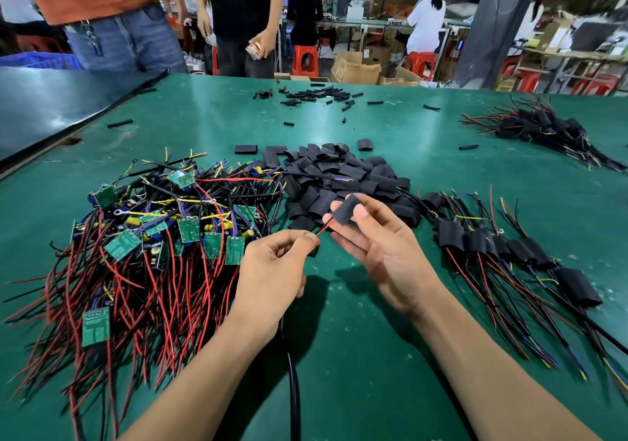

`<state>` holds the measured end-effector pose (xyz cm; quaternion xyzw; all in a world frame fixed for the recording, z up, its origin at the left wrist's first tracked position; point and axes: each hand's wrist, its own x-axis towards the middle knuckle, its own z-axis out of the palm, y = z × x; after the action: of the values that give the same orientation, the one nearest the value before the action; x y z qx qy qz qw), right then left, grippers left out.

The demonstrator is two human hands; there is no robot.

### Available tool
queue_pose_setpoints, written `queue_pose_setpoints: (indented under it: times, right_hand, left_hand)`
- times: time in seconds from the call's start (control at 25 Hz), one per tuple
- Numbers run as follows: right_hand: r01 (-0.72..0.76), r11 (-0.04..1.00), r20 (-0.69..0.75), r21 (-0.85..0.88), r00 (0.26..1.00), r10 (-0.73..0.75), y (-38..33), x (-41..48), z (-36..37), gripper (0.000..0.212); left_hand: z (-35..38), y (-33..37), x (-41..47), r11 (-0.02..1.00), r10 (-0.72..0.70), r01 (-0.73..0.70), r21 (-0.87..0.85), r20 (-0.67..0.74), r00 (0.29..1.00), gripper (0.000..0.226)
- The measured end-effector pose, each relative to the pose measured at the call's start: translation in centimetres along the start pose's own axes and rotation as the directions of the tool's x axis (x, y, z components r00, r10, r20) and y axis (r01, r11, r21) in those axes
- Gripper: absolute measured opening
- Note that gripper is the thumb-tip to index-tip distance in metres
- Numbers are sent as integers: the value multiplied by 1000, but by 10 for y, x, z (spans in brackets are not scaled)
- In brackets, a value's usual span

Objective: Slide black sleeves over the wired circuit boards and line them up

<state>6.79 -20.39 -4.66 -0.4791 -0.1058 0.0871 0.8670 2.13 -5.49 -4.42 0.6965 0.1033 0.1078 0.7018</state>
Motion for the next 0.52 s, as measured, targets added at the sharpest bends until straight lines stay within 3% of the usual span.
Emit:
queue_pose_setpoints:
  times: [0.16, 0.36, 0.52]
  right_hand:
    - [37, 987, -10, -155, 999, -39, 13, -1, 2, 16]
    - [23, 934, -28, -357, 999, -35, 11, -4, 2, 20]
    - [37, 903, 42, -428, 999, -21, 11, -10, 4, 19]
  left_hand:
    - [0, 4, -3, 991, -25, 40, -124, 121, 992, 21]
    - [-2, 9, -1, 967, -80, 116, -226, 160, 984, 6]
    - [1, 8, -3, 957, -123, 169, -235, 196, 973, 4]
